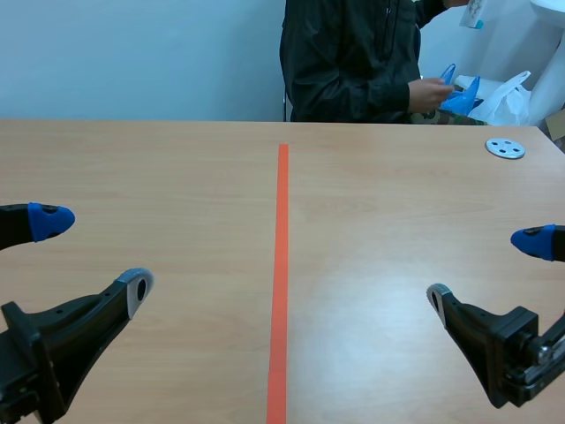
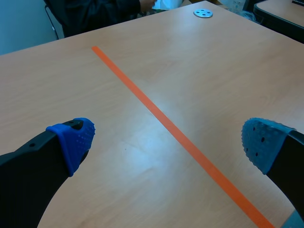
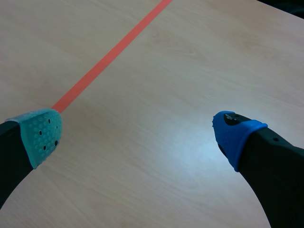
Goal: Sort the leaf by its shape. The table is split by an orange tape line. A compound leaf with several leaflets goes to the left side, a simple leaf with one blade goes to the right side. Return to the home posture when a red brick is placed on the table.
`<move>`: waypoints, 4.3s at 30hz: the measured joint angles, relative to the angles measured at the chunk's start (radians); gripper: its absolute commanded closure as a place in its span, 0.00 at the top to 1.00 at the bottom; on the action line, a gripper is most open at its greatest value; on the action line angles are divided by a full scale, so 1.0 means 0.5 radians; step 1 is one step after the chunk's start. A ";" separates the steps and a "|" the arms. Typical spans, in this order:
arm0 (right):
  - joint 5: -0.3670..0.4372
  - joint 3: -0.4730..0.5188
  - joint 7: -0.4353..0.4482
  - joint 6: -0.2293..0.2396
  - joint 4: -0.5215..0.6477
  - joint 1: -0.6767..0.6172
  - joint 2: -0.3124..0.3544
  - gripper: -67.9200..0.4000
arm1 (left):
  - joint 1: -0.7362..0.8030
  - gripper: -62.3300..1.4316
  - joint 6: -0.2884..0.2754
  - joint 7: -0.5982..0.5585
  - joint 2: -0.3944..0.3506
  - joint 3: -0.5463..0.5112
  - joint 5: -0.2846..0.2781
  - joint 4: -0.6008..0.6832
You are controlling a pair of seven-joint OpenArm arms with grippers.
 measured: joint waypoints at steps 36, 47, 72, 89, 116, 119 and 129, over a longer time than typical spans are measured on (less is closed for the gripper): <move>0.000 0.000 -0.002 0.000 0.000 0.000 0.000 1.00 | 0.000 1.00 0.000 0.000 0.000 0.000 0.000 0.000; 0.001 0.000 -0.027 0.000 0.000 0.043 -0.001 1.00 | 0.000 1.00 0.000 0.000 0.000 0.000 0.000 0.000; 0.000 0.000 -0.037 0.006 0.000 0.066 0.000 1.00 | 0.000 1.00 0.000 0.000 0.000 0.000 0.000 0.000; 0.000 0.000 -0.040 0.008 0.000 0.066 0.000 1.00 | 0.000 1.00 0.000 0.000 0.000 0.000 0.000 0.000; -0.061 -0.579 -0.164 0.214 -0.426 0.786 -0.001 1.00 | 0.000 1.00 -0.002 0.000 0.000 0.000 0.001 0.000; -0.129 -0.722 -0.156 0.220 -0.558 0.953 -0.006 1.00 | 0.000 1.00 -0.001 0.000 0.000 0.000 0.001 0.000; -0.322 -1.184 -0.094 0.273 -1.093 1.424 -0.203 1.00 | 0.000 1.00 -0.002 0.000 0.000 0.000 0.001 0.000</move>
